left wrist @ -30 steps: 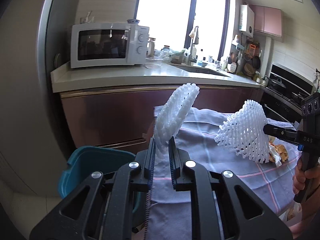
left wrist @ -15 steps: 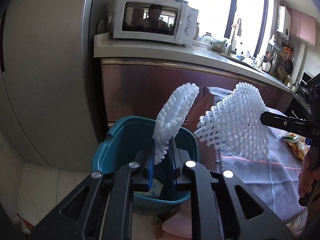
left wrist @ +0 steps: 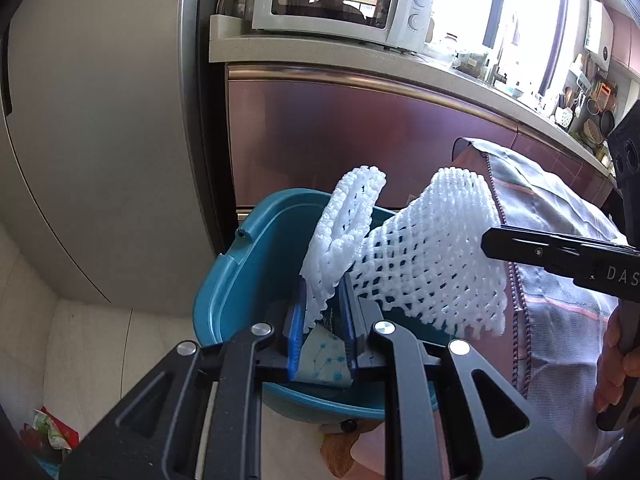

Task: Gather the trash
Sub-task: 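Carry both foam nets into the teal bin and open both tools, then move both open tools back over the remaining trash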

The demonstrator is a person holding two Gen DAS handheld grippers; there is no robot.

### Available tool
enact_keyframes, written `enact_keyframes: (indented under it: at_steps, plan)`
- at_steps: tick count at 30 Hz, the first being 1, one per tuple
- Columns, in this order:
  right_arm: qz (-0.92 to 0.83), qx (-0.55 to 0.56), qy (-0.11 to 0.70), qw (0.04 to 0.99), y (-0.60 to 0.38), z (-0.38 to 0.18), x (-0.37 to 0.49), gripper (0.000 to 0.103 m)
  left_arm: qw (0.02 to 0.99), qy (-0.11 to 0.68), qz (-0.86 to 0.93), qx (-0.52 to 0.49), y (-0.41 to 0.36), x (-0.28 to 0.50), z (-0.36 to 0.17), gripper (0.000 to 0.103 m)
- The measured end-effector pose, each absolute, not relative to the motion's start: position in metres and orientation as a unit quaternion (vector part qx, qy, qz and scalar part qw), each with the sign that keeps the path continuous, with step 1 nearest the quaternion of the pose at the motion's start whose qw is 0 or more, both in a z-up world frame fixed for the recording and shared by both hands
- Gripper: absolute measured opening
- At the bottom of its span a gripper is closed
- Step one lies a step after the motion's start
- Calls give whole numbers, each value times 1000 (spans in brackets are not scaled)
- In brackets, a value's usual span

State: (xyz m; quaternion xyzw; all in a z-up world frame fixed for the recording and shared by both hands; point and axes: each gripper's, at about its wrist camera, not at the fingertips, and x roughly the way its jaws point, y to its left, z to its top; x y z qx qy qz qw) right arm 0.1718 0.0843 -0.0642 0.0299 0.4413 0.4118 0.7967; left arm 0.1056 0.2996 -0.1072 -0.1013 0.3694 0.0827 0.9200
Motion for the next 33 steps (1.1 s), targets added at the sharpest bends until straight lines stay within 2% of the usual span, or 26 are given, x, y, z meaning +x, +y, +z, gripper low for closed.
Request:
enact_keyframes:
  at_steps: [5,8,16,21,33]
  plan:
    - [408,30,464,786,93,-71,178,23,917,376,85,-106,297,113,-113,27]
    - [405,35,465,787,87,-70,179,28,915,381,88,-102,294,116,-118,29]
    - [409,51,443,796,50,-60,159,29,922,366,65,-106,275,107,-110,29]
    - [416,56,403,813,6,-41,138,29,935,338,26,-101,249,99,-87,35]
    - [346,83,313,881,-133,-2,81,35,946,293,-128,-52,133,98,-43,43]
